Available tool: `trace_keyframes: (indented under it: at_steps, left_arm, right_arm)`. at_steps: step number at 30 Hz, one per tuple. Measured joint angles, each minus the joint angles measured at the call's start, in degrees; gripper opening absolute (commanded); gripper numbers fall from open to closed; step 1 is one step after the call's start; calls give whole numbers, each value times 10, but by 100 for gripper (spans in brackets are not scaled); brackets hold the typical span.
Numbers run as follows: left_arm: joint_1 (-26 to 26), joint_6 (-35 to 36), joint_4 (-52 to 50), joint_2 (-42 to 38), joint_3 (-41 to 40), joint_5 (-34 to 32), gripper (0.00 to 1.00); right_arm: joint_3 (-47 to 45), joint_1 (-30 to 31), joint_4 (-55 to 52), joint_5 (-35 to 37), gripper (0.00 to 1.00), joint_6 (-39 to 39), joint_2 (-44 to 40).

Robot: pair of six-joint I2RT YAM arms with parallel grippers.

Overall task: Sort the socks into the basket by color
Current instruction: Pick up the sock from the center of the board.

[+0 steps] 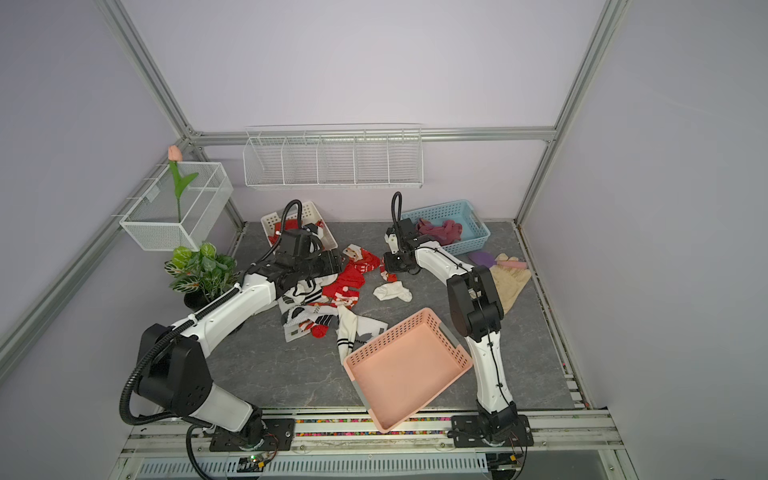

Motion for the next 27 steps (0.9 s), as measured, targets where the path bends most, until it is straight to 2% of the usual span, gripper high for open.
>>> trace_keyframes:
  at_steps: [8,14,27]
  left_arm:
    - [-14,8,68,-1,-59,40,76]
    - [-31,14,127,-5,-85,70,76]
    - [-49,21,235,-10,-96,127,76]
  right_arm:
    - [-9,-15,14,-116,28,45,-92]
    - [-31,-23,38,-203,27,100,-117]
    - [-66,-21,81,-294,28,168,-130]
